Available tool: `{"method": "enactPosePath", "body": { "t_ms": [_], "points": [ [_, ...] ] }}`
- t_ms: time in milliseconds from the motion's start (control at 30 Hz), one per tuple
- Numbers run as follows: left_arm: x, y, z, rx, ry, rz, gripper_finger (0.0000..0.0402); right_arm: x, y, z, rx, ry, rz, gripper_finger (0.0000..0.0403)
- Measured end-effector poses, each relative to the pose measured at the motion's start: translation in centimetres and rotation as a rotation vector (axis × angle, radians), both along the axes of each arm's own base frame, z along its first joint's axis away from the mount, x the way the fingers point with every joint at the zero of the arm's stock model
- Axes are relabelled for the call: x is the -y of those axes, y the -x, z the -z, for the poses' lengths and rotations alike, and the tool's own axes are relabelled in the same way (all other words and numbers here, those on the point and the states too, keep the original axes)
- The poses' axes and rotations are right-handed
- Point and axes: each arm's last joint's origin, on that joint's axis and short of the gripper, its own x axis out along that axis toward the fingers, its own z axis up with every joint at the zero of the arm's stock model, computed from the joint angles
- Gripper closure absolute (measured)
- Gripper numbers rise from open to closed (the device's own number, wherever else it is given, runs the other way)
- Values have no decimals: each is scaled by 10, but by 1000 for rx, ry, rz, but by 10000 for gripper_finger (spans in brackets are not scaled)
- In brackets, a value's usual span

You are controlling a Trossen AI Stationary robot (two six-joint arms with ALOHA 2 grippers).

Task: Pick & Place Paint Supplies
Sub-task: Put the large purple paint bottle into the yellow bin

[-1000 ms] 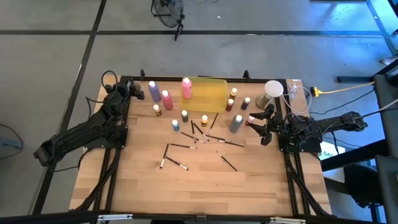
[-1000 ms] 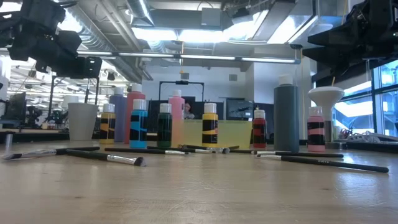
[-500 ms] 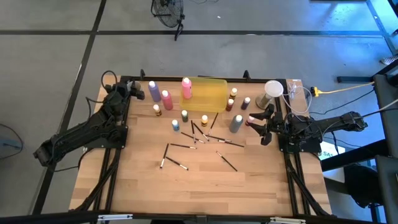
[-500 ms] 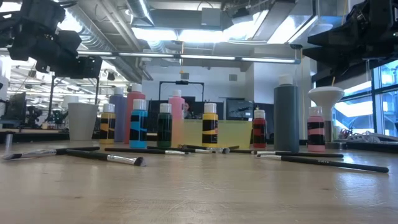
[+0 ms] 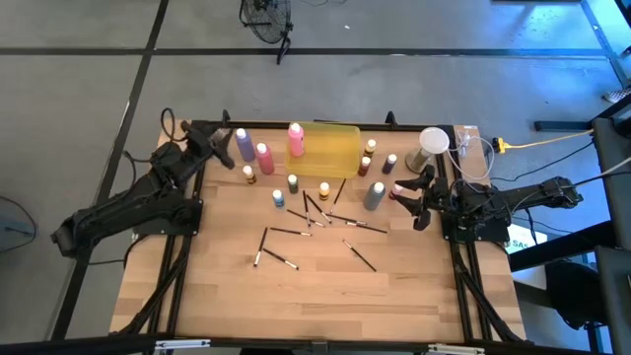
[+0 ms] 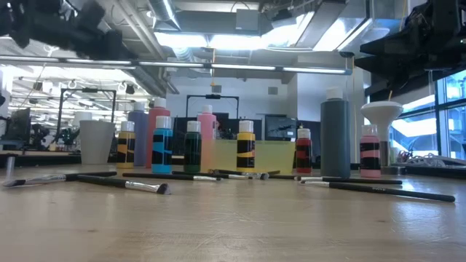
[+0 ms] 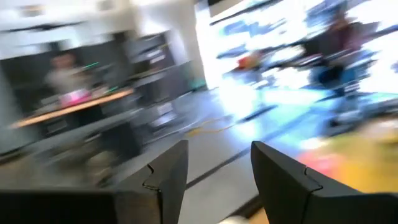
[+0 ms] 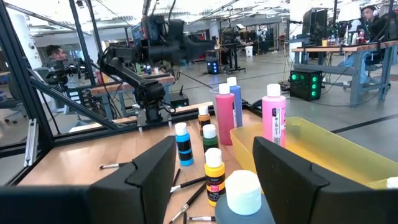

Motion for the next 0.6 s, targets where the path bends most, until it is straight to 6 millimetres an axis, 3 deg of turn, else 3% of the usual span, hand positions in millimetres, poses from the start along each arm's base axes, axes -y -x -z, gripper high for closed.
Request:
{"method": "enactPosePath", "body": {
  "t_ms": [167, 300, 600],
  "points": [
    [6, -1, -19, 44, -19, 96, 230, 0, 0, 0, 3, -30, -2, 187],
    [6, 0, -33, 67, 96, 103, 231, 0, 0, 0, 3, -31, -2, 187],
    [-7, -14, -86, -151, 372, 97, 231, 0, 0, 0, 4, -27, -1, 187]
  ]
}}
